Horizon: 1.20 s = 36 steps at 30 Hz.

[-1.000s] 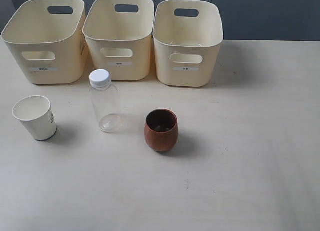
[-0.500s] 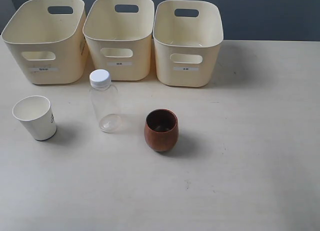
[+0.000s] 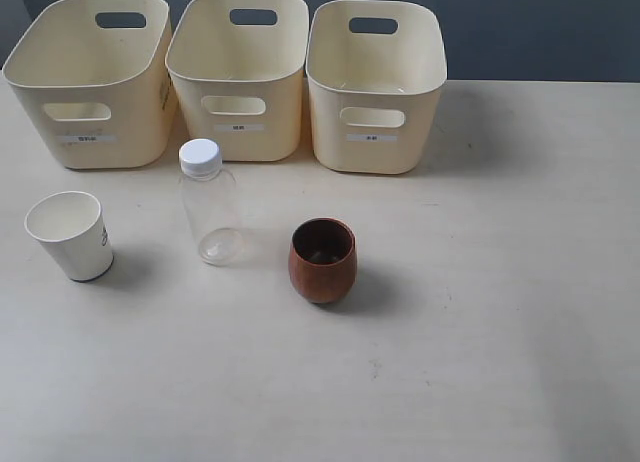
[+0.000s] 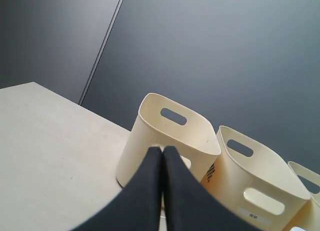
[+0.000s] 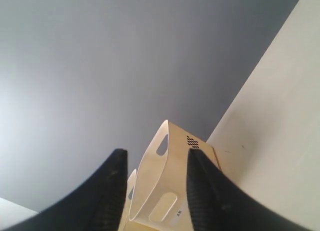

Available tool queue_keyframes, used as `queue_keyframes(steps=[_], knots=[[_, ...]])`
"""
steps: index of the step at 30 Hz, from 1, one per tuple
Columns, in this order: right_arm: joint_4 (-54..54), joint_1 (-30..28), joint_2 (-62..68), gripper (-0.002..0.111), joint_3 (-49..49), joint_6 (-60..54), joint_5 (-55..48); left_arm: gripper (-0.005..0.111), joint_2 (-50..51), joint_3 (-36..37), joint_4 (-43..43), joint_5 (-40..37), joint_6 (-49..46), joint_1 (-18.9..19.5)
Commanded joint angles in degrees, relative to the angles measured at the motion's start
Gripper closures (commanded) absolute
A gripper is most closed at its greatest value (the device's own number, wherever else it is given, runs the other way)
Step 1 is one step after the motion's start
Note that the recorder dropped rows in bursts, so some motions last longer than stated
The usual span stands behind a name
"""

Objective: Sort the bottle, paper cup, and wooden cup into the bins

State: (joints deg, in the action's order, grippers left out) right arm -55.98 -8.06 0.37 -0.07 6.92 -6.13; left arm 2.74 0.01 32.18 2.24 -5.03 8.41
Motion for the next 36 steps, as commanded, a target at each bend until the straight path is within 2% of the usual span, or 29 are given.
queue_keyframes(steps=[1,10,18,21,25,29,33,36], knots=[[0.06,0.14,-0.37,0.07,0.07,-0.24,-0.67,0.107,-0.32,-0.01,0.79,1.23,0.13,-0.57],[0.88,0.14,-0.37,0.07,0.07,-1.41,-0.94,0.107,-0.32,-0.01,1.83,-0.16,0.13,-0.57],[7.05,0.14,-0.37,0.07,0.07,-1.41,-0.28,0.107,-0.32,-0.01,1.81,-1.92,0.13,-0.57],[11.11,0.14,-0.37,0.071,0.07,-6.01,-5.55,0.107,-0.32,-0.01,3.02,-2.61,0.13,-0.57],[10.27,0.14,-0.37,0.071,0.07,-14.22,-8.99,0.107,-0.32,-0.01,3.12,-2.61,0.13,-0.57],[8.48,0.14,-0.37,0.08,0.07,-17.52,-9.29,0.107,-0.32,-0.01,3.28,-2.83,0.13,-0.57],[-0.79,0.14,-0.37,0.098,0.07,-28.11,-11.94,0.107,-0.32,-0.01,3.28,-3.87,0.13,-0.57],[-6.23,0.14,-0.37,0.107,-0.82,-34.47,-12.94,0.107,-0.32,-0.01,3.28,-4.01,0.13,-0.57]])
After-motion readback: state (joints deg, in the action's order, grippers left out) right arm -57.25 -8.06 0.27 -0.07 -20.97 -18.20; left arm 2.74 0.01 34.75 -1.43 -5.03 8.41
